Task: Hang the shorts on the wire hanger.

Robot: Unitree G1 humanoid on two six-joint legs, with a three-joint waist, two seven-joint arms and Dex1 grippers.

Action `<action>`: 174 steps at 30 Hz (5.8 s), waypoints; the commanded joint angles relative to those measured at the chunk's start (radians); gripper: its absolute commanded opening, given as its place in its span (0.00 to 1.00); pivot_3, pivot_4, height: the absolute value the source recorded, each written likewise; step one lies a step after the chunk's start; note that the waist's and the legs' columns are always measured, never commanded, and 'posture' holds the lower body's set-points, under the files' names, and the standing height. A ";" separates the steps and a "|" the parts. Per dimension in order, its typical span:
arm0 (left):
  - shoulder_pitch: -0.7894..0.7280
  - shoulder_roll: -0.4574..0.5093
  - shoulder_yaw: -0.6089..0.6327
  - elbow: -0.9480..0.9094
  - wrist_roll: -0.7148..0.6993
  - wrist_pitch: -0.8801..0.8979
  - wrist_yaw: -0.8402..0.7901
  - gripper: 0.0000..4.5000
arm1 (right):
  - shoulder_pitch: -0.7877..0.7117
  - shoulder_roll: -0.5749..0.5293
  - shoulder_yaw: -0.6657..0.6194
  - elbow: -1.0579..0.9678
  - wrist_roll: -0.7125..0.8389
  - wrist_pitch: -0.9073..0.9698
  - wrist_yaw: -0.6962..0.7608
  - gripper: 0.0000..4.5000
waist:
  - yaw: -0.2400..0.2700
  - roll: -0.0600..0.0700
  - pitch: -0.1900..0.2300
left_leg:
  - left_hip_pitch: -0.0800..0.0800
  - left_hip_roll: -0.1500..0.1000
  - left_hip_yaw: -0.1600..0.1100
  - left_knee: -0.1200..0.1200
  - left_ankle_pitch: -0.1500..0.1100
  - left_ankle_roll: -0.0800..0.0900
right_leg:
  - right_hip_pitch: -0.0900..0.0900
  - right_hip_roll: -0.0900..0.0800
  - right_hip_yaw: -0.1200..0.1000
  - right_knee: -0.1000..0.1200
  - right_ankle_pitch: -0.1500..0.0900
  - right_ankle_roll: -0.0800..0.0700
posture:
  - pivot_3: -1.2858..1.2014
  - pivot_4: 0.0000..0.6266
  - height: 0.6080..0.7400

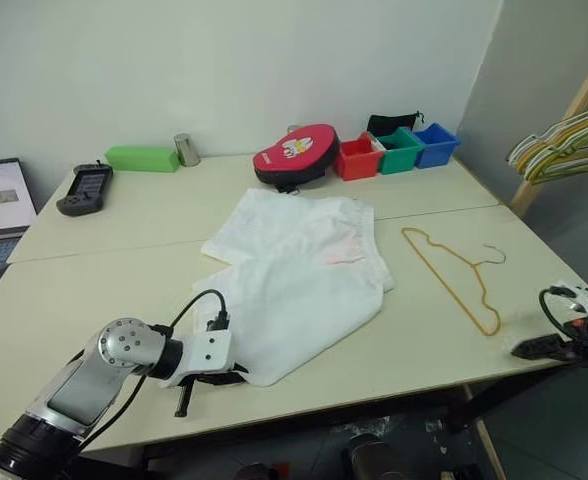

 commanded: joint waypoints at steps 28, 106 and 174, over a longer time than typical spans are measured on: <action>0.057 -0.020 0.037 -0.142 -0.005 0.129 0.079 0.00 | -0.695 0.776 -0.001 0.781 -0.299 -0.499 0.037 0.99 | 0.012 -0.002 0.002 | 0.001 0.006 -0.002 0.000 0.000 0.000 | -0.001 0.002 -0.005 0.001 0.007 0.002 | 0.49 0.07 1.00; 0.271 0.199 0.136 0.039 0.015 -0.165 -0.001 0.30 | -0.062 0.693 -0.189 -0.462 0.181 0.368 -0.337 0.15 | 0.024 0.007 0.004 | 0.002 0.012 0.000 -0.003 -0.001 -0.001 | -0.003 0.006 -0.005 0.000 0.002 -0.005 | 0.47 0.11 1.00; -0.353 -0.423 -0.052 -0.110 -0.086 0.228 0.375 1.00 | -0.389 0.470 -0.010 0.540 -0.288 -0.333 -0.059 0.74 | -0.049 -0.006 0.006 | 0.005 -0.002 -0.002 0.000 -0.001 -0.001 | 0.012 0.004 -0.004 -0.013 0.011 0.009 | 0.45 0.04 1.00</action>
